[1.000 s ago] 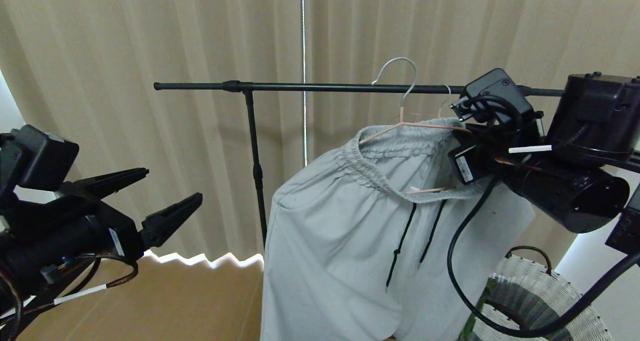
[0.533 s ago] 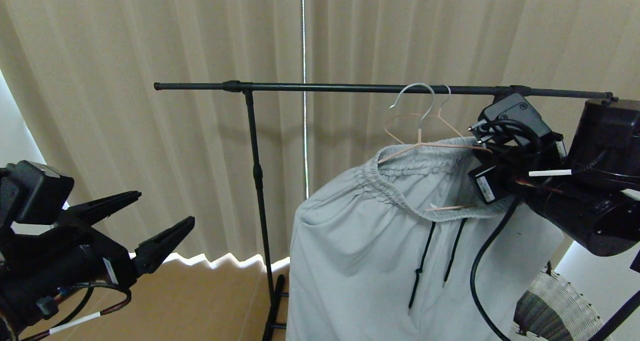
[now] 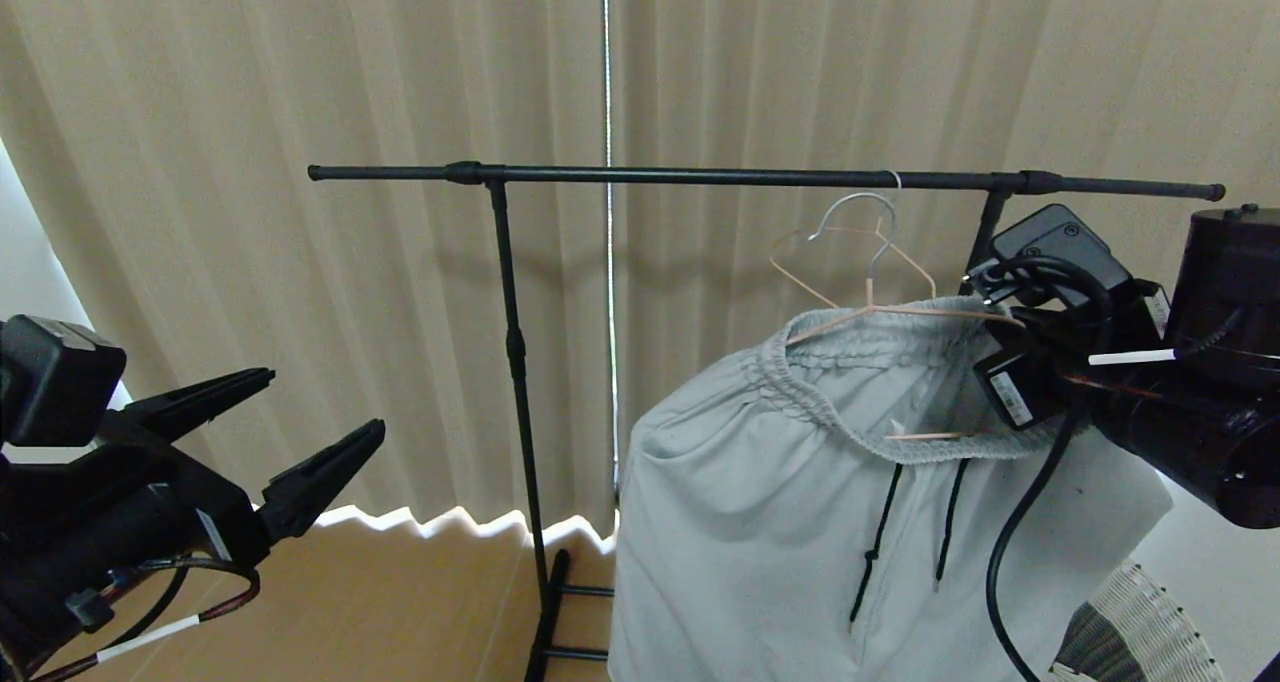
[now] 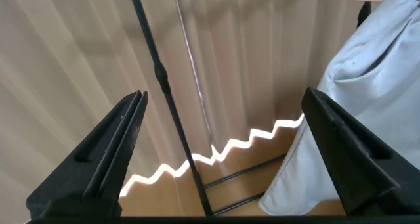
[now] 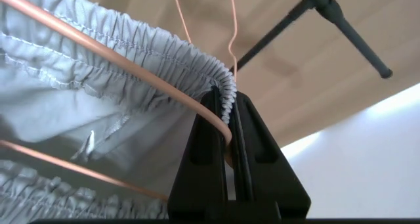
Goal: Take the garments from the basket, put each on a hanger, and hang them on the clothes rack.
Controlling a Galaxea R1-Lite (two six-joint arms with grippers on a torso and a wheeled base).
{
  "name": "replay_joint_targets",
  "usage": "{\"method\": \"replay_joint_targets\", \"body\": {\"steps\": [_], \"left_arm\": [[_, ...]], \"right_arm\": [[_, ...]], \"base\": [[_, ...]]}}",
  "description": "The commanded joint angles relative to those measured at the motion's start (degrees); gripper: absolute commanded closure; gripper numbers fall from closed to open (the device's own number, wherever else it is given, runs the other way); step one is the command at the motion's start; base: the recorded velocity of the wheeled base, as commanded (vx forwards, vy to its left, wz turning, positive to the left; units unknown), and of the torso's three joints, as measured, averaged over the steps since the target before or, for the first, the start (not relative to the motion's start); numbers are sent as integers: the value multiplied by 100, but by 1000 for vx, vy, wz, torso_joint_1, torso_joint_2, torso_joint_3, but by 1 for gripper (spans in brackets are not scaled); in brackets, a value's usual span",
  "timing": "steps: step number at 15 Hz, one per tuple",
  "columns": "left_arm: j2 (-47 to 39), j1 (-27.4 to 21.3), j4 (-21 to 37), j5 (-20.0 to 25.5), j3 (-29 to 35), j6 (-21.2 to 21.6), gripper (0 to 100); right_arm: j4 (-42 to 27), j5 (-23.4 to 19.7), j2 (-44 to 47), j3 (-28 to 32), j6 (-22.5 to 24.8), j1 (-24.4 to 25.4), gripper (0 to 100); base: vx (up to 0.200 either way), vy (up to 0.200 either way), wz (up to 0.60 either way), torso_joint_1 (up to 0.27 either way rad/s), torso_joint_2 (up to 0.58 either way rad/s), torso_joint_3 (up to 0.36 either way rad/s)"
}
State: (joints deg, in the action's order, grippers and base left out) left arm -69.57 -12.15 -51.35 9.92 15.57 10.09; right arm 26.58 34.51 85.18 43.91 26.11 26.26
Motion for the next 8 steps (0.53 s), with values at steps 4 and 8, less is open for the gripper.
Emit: {"method": "replay_joint_targets", "body": {"steps": [4, 8], "left_arm": [[-197, 3, -271, -8, -36, -60, 0], [-223, -15, -271, -8, -45, -51, 0]], "right_arm": [[76, 29, -27, -111, -89, -103, 100], [85, 21, -54, -120, -124, -103, 100]], "base": [[0, 0, 0, 0, 0, 0], [150, 0, 0, 1, 2, 2]]}}
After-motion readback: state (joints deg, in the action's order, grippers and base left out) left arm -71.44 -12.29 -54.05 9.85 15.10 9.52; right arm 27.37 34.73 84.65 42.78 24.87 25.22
